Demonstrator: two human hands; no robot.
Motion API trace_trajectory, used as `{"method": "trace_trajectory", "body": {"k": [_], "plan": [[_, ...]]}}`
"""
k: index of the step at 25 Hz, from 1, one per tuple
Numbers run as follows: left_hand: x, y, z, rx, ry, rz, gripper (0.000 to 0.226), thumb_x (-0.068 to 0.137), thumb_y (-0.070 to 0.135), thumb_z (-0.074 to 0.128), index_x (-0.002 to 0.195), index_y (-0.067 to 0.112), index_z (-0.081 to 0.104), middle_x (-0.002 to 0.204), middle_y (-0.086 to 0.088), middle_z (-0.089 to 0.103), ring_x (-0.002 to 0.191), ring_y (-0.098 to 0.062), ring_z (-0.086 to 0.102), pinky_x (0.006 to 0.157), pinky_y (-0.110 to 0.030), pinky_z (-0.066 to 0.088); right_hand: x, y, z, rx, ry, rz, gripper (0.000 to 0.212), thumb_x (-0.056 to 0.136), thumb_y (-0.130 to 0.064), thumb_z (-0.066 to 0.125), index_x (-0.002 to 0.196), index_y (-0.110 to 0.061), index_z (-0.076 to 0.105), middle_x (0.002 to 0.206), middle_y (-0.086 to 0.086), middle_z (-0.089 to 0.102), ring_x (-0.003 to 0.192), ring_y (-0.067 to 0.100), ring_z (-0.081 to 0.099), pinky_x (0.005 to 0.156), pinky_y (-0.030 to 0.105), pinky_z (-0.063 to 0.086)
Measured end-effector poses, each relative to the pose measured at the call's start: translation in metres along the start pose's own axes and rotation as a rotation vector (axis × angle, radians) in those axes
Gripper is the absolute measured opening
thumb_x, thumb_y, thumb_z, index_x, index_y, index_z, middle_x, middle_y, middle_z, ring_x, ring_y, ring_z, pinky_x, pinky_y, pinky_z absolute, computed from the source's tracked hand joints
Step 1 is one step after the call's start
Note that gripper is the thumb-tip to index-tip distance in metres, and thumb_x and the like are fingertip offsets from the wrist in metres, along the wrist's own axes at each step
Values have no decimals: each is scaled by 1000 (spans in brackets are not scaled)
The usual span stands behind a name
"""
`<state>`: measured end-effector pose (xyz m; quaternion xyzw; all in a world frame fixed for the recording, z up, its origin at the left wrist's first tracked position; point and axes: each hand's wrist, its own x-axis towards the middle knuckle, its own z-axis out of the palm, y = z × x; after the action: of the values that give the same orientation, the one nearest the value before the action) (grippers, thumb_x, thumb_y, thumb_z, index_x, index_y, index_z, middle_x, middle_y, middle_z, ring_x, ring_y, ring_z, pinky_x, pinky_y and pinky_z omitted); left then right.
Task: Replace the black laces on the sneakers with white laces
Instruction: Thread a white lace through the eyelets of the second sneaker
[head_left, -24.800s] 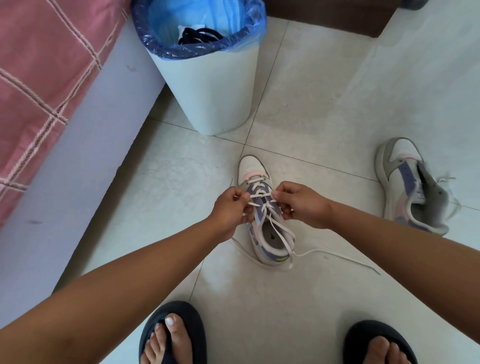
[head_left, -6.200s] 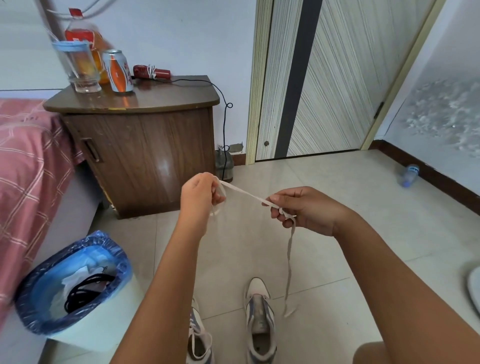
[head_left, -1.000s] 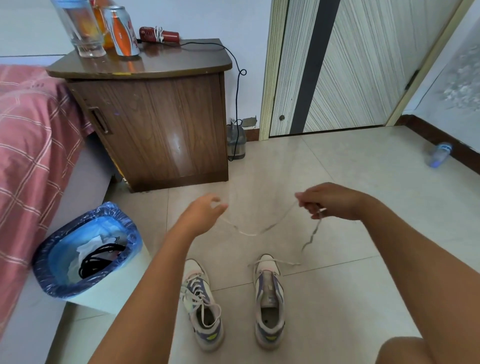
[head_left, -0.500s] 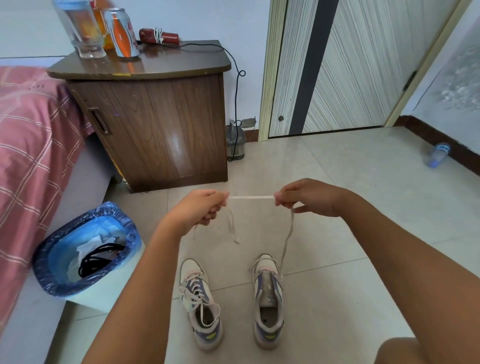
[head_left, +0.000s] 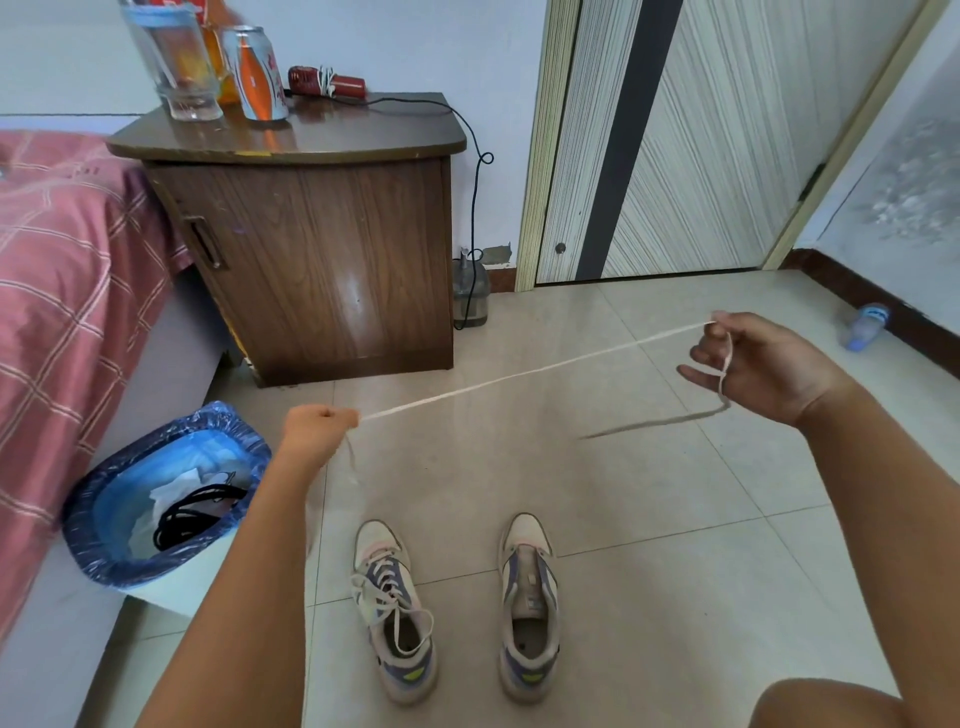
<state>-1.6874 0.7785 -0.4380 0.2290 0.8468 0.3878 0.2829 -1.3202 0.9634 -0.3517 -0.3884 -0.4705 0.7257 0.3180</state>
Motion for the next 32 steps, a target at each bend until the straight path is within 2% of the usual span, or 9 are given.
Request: {"method": "trace_trajectory", "body": {"k": [2, 5, 8, 10, 15, 21, 25, 27, 32], "plan": [[-9, 14, 8, 33, -15, 161, 25, 93, 22, 57, 111, 6, 60, 88, -4, 53, 72, -17, 51, 63, -27, 39, 4, 10, 18, -165, -33, 76, 30, 93, -19, 48, 65, -17, 59, 53, -6, 45, 54, 7, 46, 84, 33, 43], [-41, 55, 33, -61, -351, 296, 31, 98, 35, 44, 114, 16, 63, 69, 1, 44, 57, -11, 38, 51, -21, 31, 9, 26, 65, -576, -208, 178, 22, 95, -20, 51, 85, -6, 64, 53, -3, 43, 52, 9, 42, 60, 24, 36], [-68, 82, 58, -47, -696, 310, 34, 99, 42, 39, 109, 20, 63, 60, 4, 36, 52, -10, 32, 48, -20, 26, 8, 31, 98, -739, -317, 210, 22, 94, -20, 54, 90, -2, 65, 54, -1, 42, 53, 10, 39, 56, 25, 31], [-72, 82, 66, -8, -796, 340, 33, 97, 42, 45, 97, 16, 66, 58, 5, 36, 51, -10, 31, 47, -20, 26, 5, 33, 107, -806, -357, 228, 22, 94, -20, 54, 87, -4, 67, 57, -1, 45, 56, 11, 40, 58, 26, 33], [-62, 72, 56, -87, -668, 291, 21, 95, 30, 53, 84, 13, 59, 62, 1, 39, 51, -11, 32, 48, -21, 26, 2, 34, 92, -792, -313, 228, 21, 93, -22, 56, 78, -10, 66, 73, 4, 58, 74, 14, 55, 82, 33, 47], [-37, 49, 41, -199, -477, 146, 20, 96, 28, 51, 88, 11, 59, 62, 1, 38, 51, -10, 34, 45, -21, 26, -3, 42, 31, -736, -214, 167, 26, 93, -22, 54, 77, -7, 67, 85, 8, 67, 93, 19, 58, 103, 40, 40], [-18, 31, 57, -107, -422, 55, 19, 96, 26, 51, 90, 10, 60, 63, -1, 40, 52, -12, 33, 45, -22, 26, -9, 80, -20, -696, -262, 250, 40, 62, -51, 77, 69, -13, 70, 83, 7, 68, 98, 23, 63, 97, 37, 45], [-7, 25, 65, -44, -393, 30, 20, 95, 26, 52, 91, 9, 61, 66, -2, 41, 53, -12, 34, 45, -22, 27, -10, 98, -48, -626, -257, 300, 53, 46, -60, 83, 65, -13, 68, 75, 6, 63, 87, 20, 65, 90, 32, 47], [18, 28, 110, 169, -348, 67, 22, 93, 26, 56, 79, 9, 61, 68, -5, 41, 52, -15, 33, 44, -23, 26, -6, 132, -93, -472, -111, 472, 31, 79, -35, 66, 83, -4, 61, 64, 5, 41, 56, 15, 40, 62, 29, 43]]}}
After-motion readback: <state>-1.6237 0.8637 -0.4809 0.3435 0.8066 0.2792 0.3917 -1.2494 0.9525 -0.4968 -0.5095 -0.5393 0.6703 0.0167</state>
